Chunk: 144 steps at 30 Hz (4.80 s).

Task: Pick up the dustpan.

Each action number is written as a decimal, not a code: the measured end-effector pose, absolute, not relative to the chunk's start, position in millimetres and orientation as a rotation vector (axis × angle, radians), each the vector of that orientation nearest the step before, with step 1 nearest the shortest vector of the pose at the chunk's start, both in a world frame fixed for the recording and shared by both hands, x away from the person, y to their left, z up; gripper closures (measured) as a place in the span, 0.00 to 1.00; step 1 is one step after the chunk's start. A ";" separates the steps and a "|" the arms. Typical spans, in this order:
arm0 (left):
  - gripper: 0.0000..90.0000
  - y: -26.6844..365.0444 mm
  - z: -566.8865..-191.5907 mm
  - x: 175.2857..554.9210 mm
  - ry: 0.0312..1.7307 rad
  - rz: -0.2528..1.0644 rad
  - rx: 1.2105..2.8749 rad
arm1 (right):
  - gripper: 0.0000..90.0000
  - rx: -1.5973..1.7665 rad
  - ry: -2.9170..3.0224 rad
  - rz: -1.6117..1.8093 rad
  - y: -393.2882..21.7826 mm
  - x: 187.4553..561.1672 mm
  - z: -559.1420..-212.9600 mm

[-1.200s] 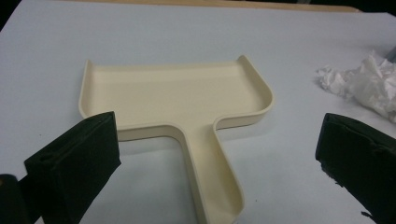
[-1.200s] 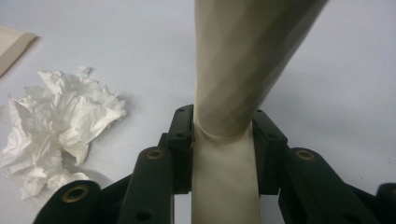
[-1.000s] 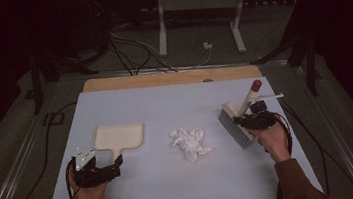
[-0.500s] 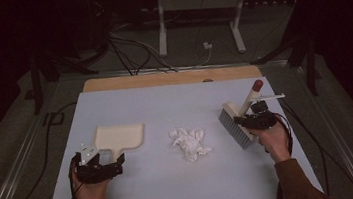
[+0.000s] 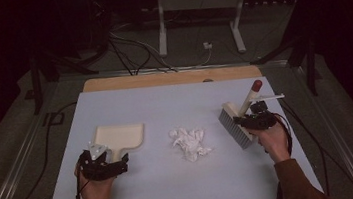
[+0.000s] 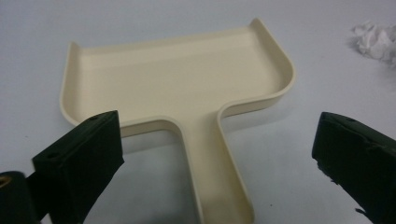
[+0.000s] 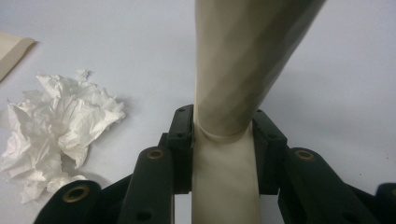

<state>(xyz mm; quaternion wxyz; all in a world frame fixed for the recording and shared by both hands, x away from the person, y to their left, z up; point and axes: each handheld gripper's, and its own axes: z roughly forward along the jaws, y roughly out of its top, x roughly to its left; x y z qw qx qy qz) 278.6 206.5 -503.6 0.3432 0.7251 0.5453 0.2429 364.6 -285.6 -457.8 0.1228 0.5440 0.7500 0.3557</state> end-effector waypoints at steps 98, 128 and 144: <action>0.74 245.5 -460.4 279.7 1.294 0.484 2.021 | 0.74 1.605 2.185 1.060 -287.5 364.1 -459.0; 0.74 253.3 -445.6 273.5 1.085 0.424 2.131 | 0.74 1.607 2.186 1.067 -289.5 364.5 -459.5; 0.74 247.0 -441.6 274.8 0.954 0.340 2.191 | 0.74 1.601 2.189 1.065 -289.5 364.6 -459.5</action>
